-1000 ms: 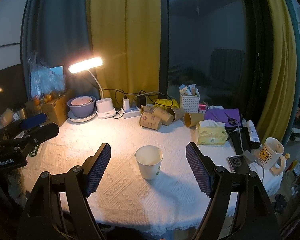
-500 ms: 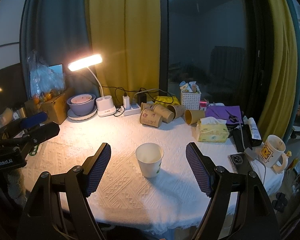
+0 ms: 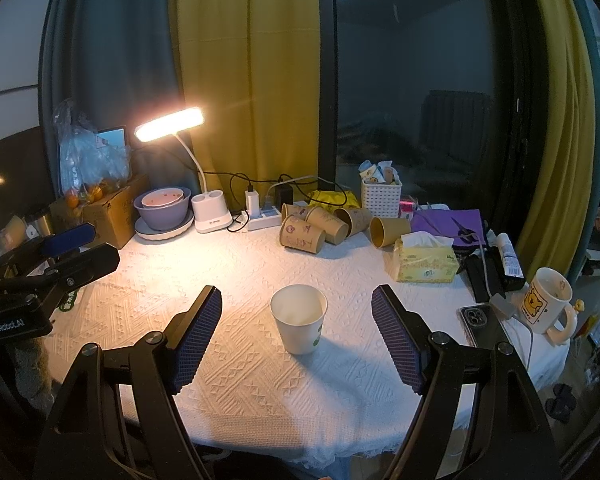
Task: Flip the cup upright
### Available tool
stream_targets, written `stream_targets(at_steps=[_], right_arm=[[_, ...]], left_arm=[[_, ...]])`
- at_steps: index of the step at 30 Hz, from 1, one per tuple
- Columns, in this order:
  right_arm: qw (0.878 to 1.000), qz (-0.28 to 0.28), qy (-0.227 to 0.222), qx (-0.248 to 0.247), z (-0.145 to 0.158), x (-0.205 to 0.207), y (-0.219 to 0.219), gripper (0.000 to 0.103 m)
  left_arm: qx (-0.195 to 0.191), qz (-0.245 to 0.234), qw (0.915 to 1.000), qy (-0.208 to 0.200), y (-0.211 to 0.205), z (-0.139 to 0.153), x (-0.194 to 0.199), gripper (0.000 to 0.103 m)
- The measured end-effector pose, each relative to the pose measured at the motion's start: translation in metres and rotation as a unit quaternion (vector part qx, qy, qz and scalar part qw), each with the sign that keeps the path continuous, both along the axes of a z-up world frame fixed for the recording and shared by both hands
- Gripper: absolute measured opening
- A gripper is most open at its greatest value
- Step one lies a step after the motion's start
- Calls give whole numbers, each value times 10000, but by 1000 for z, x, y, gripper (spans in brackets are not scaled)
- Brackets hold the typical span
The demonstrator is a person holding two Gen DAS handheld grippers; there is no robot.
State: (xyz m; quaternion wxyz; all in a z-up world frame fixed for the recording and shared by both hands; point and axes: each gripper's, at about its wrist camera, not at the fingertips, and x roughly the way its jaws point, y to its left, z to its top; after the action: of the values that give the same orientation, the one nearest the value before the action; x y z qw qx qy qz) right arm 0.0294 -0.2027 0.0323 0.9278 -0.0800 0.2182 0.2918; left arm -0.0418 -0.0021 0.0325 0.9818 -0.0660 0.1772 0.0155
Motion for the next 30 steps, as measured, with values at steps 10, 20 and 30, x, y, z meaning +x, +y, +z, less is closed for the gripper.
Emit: stream_targets(at_steps=[10, 20, 30], right_arm=[[10000, -4, 11, -1, -1, 1, 0, 80], [10000, -5, 42, -2, -5, -1, 0, 80], [10000, -14, 60, -2, -7, 1, 0, 80]], left_arm=[[0, -2, 10000, 1, -1, 0, 0, 84], [52, -77, 10000, 19, -4, -3, 1, 84], [49, -75, 10000, 18, -3, -3, 1, 84]])
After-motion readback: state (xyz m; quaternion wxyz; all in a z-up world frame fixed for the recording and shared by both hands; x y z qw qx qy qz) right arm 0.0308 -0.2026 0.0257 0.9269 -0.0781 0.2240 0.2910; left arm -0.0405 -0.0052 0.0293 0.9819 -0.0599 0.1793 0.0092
